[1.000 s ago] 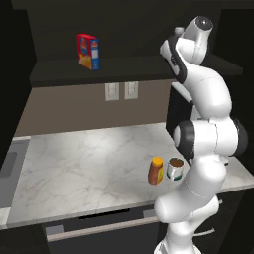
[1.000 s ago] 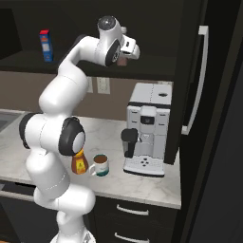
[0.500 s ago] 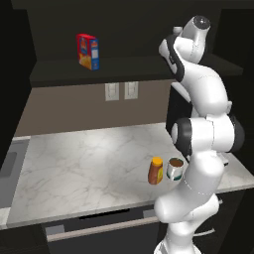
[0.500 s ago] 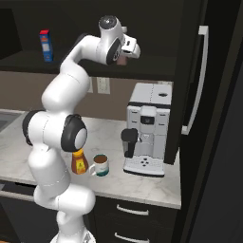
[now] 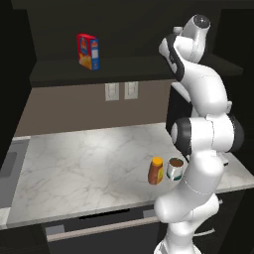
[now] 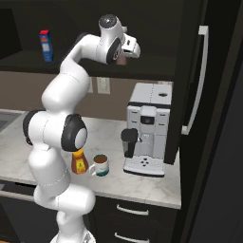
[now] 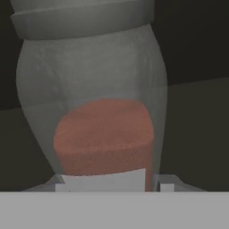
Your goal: Pick the cinnamon and honey bottle from the cabinet and place them next to the mug.
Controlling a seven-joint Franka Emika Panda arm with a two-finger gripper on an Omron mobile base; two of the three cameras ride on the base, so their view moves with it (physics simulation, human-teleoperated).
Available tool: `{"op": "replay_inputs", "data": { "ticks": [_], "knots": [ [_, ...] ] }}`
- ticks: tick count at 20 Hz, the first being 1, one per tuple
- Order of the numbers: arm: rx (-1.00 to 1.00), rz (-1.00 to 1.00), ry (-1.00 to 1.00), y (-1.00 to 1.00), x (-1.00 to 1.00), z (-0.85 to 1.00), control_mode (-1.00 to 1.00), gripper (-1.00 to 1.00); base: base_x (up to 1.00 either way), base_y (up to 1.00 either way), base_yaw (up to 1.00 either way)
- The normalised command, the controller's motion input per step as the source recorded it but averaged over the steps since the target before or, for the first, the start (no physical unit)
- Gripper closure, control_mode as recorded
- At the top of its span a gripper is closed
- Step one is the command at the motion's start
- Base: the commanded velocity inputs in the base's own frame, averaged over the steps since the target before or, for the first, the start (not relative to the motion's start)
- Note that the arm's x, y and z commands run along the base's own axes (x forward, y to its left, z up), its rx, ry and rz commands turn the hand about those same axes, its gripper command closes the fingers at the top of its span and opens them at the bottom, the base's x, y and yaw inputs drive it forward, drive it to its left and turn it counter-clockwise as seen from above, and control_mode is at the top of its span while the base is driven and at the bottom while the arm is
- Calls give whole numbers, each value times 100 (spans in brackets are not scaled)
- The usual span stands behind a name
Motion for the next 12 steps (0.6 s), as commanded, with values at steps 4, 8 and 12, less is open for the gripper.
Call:
{"op": "replay_inputs", "data": {
  "ticks": [4,8,12],
  "knots": [
    [0,0,-1,3,-33,0,-100,100,0,0,0],
    [0,0,-2,18,-77,0,-100,100,0,0,0],
    [0,0,0,26,-83,0,-100,100,0,0,0]
  ]
}}
